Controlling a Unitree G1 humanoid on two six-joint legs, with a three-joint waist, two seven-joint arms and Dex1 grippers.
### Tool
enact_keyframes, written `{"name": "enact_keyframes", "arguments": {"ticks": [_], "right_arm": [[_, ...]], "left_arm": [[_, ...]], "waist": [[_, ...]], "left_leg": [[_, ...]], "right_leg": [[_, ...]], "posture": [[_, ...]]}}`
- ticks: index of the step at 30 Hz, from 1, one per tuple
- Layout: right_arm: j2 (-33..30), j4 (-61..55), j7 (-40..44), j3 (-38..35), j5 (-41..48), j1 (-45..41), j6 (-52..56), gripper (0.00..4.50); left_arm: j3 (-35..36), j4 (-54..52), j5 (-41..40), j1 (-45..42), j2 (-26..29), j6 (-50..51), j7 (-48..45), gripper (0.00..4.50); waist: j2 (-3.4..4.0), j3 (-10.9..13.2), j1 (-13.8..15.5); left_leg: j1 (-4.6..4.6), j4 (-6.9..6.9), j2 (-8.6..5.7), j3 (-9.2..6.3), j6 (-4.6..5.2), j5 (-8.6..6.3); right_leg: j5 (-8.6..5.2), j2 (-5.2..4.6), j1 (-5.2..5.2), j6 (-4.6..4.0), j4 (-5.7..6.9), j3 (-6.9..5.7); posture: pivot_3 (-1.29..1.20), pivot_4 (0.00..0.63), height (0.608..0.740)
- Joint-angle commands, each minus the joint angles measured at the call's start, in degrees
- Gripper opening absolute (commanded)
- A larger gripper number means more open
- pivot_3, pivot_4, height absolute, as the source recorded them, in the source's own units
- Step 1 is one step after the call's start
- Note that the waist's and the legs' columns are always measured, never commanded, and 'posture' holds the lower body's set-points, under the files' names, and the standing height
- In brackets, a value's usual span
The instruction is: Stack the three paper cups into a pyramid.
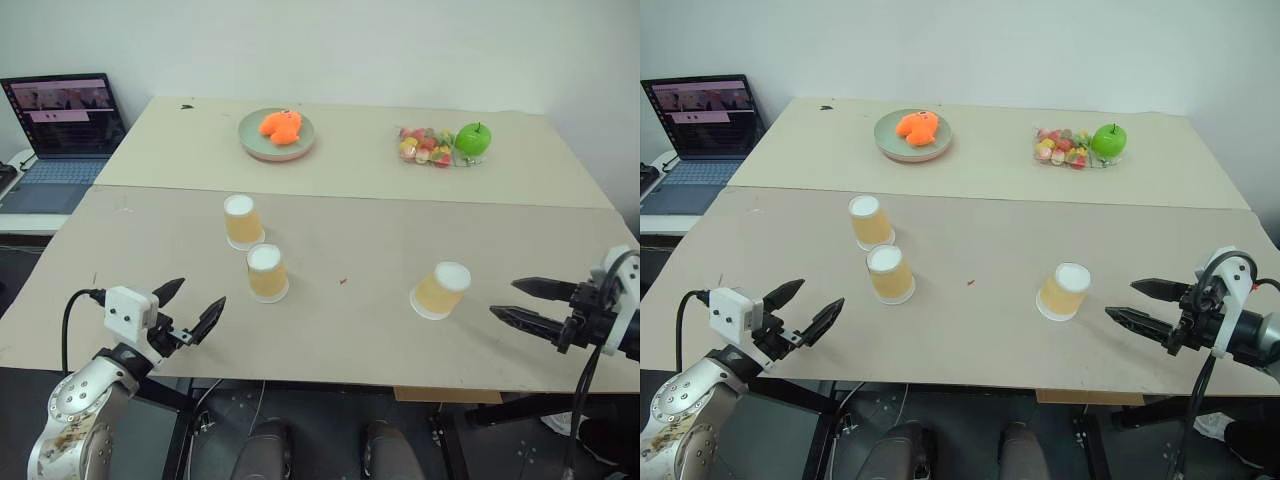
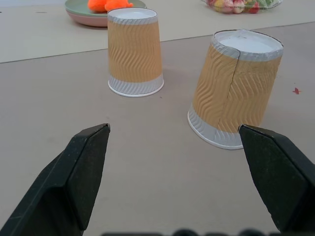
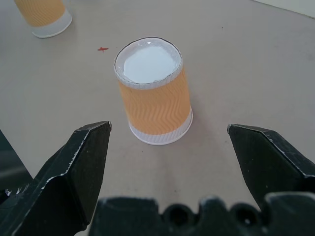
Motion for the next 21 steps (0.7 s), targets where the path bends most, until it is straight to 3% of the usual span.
{"name": "enact_keyframes", "arguments": {"ticks": [1,4,8,14,21], "right_arm": [[-0.71,-2.14,0.04,-1.39,1.07,-0.41,0.27,4.5],[-0.15,-4.34,-0.25,-2.39,2.28,0.29,0.91,4.5],[-0.07,-9.12,-1.06,-5.96,7.59,-0.4,3.67,4.5],[0.68,-18.66,-5.55,-6.88,20.09,-5.06,9.68,4.5],[2.44,-25.86,-8.96,0.6,23.38,-6.43,10.31,4.5]], "left_arm": [[-0.15,-2.47,-2.48,-0.42,2.14,0.98,-3.06,4.46],[-2.38,-2.79,-6.59,-1.16,8.53,5.69,-11.51,4.46],[-4.65,3.48,-5.63,-6.13,15.61,4.47,-20.68,4.46],[-8.03,13.59,-2.73,-18.51,15.99,2.23,-23.39,4.46],[-11.26,18.6,-1.05,-25.21,13.73,0.63,-24.66,4.46]], "waist": [[0.0,0.0,0.0],[0.01,0.0,0.03],[0.06,-0.02,0.05],[0.06,-0.02,-0.03],[0.02,0.0,-0.05]], "left_leg": [[0.0,0.0,0.0,0.0,0.0,0.0],[-0.02,0.0,0.01,0.0,0.0,0.0],[-0.03,-0.01,-0.02,0.0,-0.01,0.0],[0.0,-0.01,-0.09,-0.01,-0.02,0.01],[-0.04,-0.01,-0.11,-0.01,0.01,-0.01]], "right_leg": [[0.0,0.0,0.0,0.0,0.0,0.0],[-0.01,0.01,-0.04,0.0,0.04,-0.02],[-0.01,0.02,-0.04,-0.01,0.0,-0.01],[0.0,0.03,-0.01,0.0,0.02,-0.03],[0.0,0.02,-0.03,0.02,-0.02,-0.01]], "posture": [[0.0,0.15,0.676],[0.0,0.15,0.676],[0.0,0.15,0.676],[0.0,0.15,0.676],[0.0,0.15,0.676]]}}
